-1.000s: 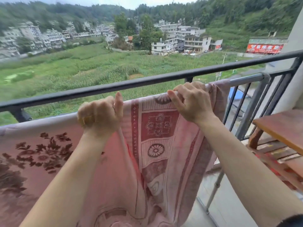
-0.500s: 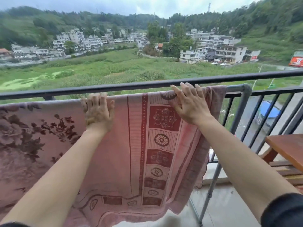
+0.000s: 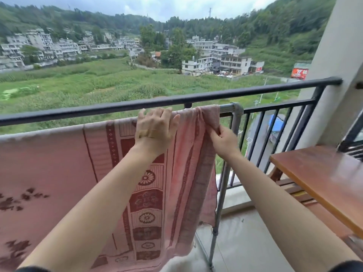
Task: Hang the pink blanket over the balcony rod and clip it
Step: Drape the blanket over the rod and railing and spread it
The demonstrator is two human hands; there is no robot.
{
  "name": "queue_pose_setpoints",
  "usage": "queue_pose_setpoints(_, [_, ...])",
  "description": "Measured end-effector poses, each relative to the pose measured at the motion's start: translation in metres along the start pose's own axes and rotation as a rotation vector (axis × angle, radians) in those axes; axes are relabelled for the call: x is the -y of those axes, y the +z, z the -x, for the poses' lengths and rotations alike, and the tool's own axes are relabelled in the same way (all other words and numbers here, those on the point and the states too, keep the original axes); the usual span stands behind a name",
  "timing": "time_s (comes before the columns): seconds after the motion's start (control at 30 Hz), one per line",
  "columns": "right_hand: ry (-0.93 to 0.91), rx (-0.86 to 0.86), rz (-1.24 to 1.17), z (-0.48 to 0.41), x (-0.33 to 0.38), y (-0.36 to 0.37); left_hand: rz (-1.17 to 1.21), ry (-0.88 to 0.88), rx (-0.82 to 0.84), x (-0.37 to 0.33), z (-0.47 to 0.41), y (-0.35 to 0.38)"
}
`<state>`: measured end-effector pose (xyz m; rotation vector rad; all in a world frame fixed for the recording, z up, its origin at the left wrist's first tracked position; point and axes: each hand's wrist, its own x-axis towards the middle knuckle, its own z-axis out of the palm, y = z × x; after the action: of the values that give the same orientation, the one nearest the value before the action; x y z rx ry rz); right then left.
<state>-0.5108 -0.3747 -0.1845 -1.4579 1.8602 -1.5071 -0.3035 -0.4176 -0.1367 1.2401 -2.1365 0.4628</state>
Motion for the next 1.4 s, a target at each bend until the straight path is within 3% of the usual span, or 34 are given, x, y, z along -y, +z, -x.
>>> queue_pose_setpoints(0.1, [-0.205,-0.081,0.138,-0.020,-0.014,-0.034,0.041,0.075,-0.063,-0.035,-0.025,0.017])
queue_pose_setpoints(0.23, [-0.286,-0.011,0.061,-0.042,-0.018,-0.068,-0.007,0.028,-0.118,-0.058,-0.044,0.039])
queue_pose_setpoints(0.3, [-0.230,0.062,-0.120,-0.049,-0.012,-0.076,-0.017,0.002,-0.184,-0.059,-0.047,0.048])
queue_pose_setpoints(0.4, [0.078,0.445,-0.519,-0.057,-0.003,-0.083,-0.063,0.006,-0.287,-0.057,-0.049,0.059])
queue_pose_setpoints(0.5, [0.255,0.741,-0.417,-0.065,-0.006,-0.088,-0.121,0.006,-0.352,-0.058,-0.052,0.066])
queue_pose_setpoints(0.7, [0.145,0.885,-0.394,-0.083,-0.017,-0.098,-0.221,-0.021,-0.416,-0.059,-0.055,0.073])
queue_pose_setpoints(0.83, [0.027,0.898,-0.255,-0.096,-0.031,-0.113,-0.254,-0.154,-0.407,-0.069,-0.055,0.071])
queue_pose_setpoints(0.97, [0.091,1.048,-0.347,-0.107,-0.045,-0.129,-0.264,-0.281,-0.374,-0.082,-0.059,0.069])
queue_pose_setpoints(1.07, [0.170,1.025,-0.397,-0.108,-0.053,-0.135,-0.237,-0.329,-0.316,-0.086,-0.056,0.065])
queue_pose_setpoints(1.17, [0.005,0.901,-0.257,-0.108,-0.047,-0.143,-0.233,-0.355,-0.250,-0.088,-0.054,0.063])
queue_pose_setpoints(1.33, [-0.129,0.821,-0.271,-0.109,-0.009,-0.155,-0.199,-0.359,-0.168,-0.089,-0.053,0.056])
queue_pose_setpoints(1.4, [-0.252,0.700,-0.130,-0.108,0.002,-0.153,-0.121,-0.362,-0.152,-0.089,-0.048,0.053])
